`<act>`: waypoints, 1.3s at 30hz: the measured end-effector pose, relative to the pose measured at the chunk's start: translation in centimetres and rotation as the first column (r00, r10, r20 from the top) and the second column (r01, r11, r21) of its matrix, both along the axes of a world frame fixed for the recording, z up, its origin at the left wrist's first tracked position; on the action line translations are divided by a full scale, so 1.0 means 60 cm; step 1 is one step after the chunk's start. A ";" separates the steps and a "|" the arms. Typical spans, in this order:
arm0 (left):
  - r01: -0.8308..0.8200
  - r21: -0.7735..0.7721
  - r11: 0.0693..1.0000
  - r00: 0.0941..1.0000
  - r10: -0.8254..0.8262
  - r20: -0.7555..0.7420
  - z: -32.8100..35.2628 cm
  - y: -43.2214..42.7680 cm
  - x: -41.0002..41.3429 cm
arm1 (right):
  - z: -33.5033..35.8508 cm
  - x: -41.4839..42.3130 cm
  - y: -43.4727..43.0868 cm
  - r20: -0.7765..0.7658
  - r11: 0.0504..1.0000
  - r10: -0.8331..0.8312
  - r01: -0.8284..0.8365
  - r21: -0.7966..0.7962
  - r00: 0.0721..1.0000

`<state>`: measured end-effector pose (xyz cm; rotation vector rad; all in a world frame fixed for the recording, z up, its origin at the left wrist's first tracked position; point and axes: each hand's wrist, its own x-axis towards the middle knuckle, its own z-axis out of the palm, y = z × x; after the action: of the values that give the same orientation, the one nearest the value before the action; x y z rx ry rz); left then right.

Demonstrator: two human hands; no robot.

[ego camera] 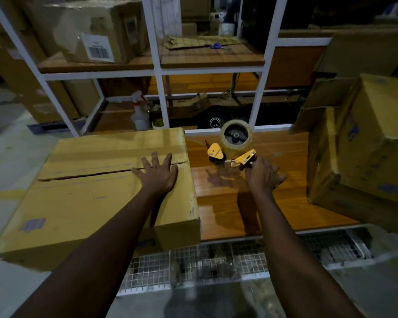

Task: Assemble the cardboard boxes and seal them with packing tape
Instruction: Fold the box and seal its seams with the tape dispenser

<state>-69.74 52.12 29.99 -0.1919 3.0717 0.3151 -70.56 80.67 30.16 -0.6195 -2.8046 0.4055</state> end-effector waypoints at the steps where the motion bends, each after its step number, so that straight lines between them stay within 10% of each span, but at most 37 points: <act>1: 0.031 -0.011 0.999 1.000 -0.031 -0.001 0.000 -0.022 0.002 | 0.016 -0.007 -0.014 -0.039 1.000 0.007 -0.007 0.003 0.999; 18: 0.055 -0.129 0.990 0.997 -0.046 0.068 0.006 -0.539 0.129 | 0.095 0.050 -0.530 -0.260 0.909 0.415 -0.384 0.163 0.872; 25: 0.030 0.240 0.970 0.997 -0.013 -0.073 -0.023 -0.571 0.148 | 0.106 0.067 -0.615 -0.290 0.869 0.491 -0.436 0.236 0.822; 35: -0.097 0.297 0.950 0.929 0.193 -0.316 -0.011 -0.473 0.180 | 0.139 0.063 -0.644 -0.372 0.890 0.456 -0.425 0.166 0.809; 39: -0.091 0.733 0.674 0.759 0.524 -0.388 0.063 -0.465 0.183 | 0.157 0.056 -0.649 -0.393 0.897 0.440 -0.413 0.155 0.807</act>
<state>-58.74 24.21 33.74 -0.7317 3.1350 1.8053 -67.23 41.75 39.59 0.1262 -2.4960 0.4641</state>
